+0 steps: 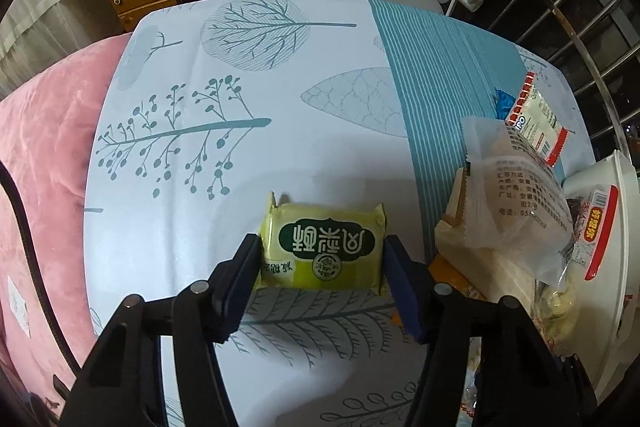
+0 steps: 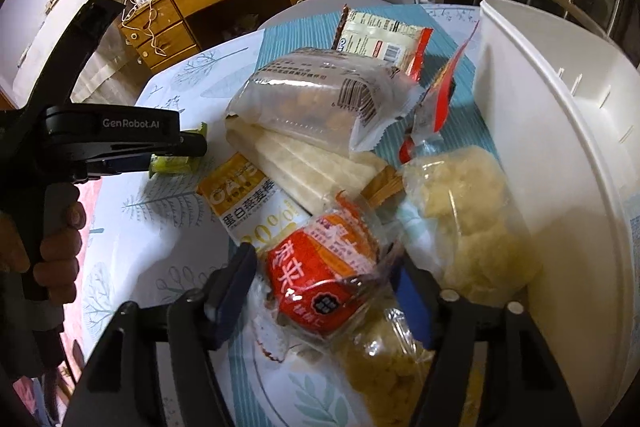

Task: Organize snacks
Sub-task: 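Grasp the green packet with the left tool while the right tool grasps the red bread packet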

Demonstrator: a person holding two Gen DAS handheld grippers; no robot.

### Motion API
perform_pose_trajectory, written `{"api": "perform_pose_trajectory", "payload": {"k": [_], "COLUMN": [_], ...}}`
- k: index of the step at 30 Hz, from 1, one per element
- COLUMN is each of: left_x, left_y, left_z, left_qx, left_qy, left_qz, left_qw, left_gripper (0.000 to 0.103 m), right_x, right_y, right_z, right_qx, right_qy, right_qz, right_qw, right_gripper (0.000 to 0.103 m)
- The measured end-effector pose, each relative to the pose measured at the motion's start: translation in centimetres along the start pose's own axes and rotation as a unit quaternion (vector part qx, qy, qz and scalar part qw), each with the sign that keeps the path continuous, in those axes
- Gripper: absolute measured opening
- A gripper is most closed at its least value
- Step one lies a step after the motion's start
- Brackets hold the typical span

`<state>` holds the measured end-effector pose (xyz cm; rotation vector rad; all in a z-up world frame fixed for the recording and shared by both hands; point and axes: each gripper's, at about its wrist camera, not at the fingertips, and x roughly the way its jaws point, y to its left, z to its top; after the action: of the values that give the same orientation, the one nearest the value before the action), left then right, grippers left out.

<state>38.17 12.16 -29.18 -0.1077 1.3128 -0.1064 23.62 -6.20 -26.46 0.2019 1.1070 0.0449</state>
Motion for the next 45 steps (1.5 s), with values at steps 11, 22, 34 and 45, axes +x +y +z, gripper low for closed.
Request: {"api": "perform_pose_trajectory", "payload": {"k": [11, 22, 34, 45], "left_x": [-1.5, -7.8, -15.7, -20.4], "left_y": [1.7, 2.0, -0.5, -5.6], "left_z": [-2.3, -6.4, -12.7, -17.5], "left_qx": [-0.006, 0.011, 0.045, 0.084], "left_qy": [0.024, 0.014, 0.0, -0.021], "left_qz": [-0.012, -0.034, -0.057, -0.092], "left_qw": [0.9996, 0.9993, 0.9974, 0.992], "left_gripper": [0.053, 0.054, 0.054, 0.054], "right_x": [-0.9, -5.5, -13.9, -19.8], "right_y": [1.1, 2.4, 2.6, -0.7], "right_z": [-0.8, -2.3, -4.2, -6.0], "right_qx": [-0.008, -0.008, -0.011, -0.004], "right_qy": [0.015, -0.005, -0.065, -0.098], "right_qz": [-0.023, -0.031, -0.035, -0.036], "right_qw": [1.0, 0.999, 0.997, 0.995], "right_gripper": [0.058, 0.058, 0.058, 0.058]}}
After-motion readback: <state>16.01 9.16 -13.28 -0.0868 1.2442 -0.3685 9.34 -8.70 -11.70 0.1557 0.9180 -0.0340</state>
